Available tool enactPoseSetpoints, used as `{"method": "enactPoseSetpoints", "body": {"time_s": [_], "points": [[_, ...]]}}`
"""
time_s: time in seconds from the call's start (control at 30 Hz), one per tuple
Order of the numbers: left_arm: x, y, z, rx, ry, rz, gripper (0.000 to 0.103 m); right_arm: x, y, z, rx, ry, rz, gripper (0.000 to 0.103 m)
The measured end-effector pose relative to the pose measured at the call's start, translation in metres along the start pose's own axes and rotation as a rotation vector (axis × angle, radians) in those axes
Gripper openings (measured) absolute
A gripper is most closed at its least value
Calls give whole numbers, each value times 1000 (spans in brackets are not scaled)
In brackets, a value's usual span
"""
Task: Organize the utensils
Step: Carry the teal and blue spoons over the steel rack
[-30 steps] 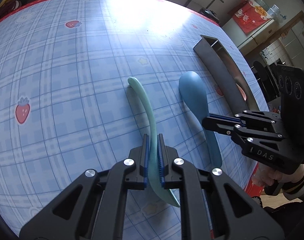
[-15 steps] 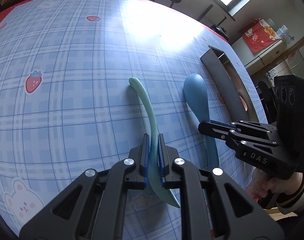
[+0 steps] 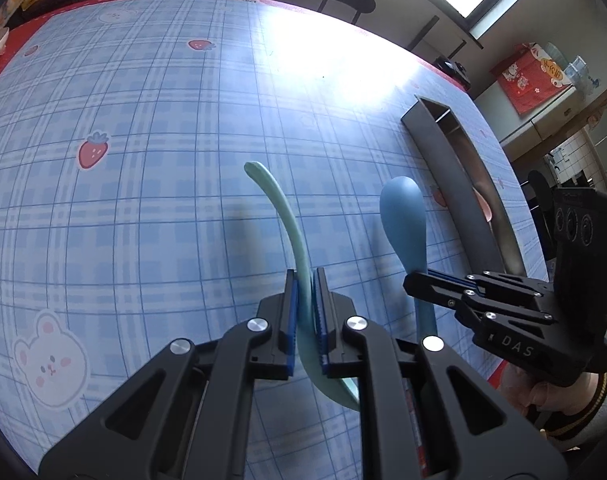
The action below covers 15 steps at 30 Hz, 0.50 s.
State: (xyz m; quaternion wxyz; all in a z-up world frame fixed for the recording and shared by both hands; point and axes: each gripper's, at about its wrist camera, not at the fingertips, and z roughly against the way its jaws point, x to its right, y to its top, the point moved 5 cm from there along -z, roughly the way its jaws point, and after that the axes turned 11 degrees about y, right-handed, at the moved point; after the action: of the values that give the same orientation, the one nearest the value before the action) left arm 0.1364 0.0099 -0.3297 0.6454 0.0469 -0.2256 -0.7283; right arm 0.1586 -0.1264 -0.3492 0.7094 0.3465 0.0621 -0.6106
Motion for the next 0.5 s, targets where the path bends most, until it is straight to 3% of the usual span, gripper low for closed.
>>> {"method": "enactPoseSetpoints", "body": {"time_s": [0.3,0.5], "points": [[32,-12,30,32,-33,-20,12,-5,-6,39,58,36,30,7],[73,-13,34,31,-39,-63,12,19,-6,76,118,37,13,7]]}}
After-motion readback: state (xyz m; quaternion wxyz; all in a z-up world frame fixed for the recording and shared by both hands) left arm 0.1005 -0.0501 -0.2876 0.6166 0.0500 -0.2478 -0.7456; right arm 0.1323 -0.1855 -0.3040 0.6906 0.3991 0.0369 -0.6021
